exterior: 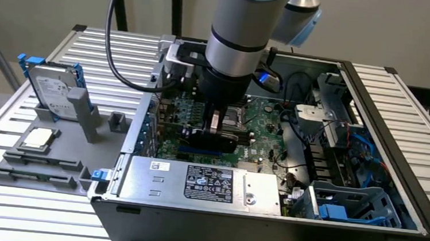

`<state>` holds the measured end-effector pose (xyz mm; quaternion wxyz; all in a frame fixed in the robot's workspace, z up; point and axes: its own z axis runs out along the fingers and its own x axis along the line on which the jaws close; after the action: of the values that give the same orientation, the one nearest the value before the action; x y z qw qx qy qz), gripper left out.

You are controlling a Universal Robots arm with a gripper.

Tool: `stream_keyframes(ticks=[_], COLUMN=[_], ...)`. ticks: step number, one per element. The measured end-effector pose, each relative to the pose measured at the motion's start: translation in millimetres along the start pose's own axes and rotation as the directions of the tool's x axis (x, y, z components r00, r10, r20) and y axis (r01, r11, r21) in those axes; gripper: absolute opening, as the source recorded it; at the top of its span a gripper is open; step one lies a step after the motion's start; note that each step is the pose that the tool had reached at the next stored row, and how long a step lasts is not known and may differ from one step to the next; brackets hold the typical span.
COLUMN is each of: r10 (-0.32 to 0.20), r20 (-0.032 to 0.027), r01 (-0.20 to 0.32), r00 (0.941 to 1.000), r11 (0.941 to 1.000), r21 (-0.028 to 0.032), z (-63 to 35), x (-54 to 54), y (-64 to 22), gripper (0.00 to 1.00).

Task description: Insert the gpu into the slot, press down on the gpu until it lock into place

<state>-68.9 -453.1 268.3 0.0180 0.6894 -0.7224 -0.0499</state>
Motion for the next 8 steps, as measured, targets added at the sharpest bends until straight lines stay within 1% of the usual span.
stream_keyframes(ticks=[8], r10=[0.000], r20=[0.0010], r01=[0.000], r00=[1.0000], r11=[1.0000], r21=[0.0000], z=[2.8], x=[0.1], y=[-0.3], gripper=[0.26])
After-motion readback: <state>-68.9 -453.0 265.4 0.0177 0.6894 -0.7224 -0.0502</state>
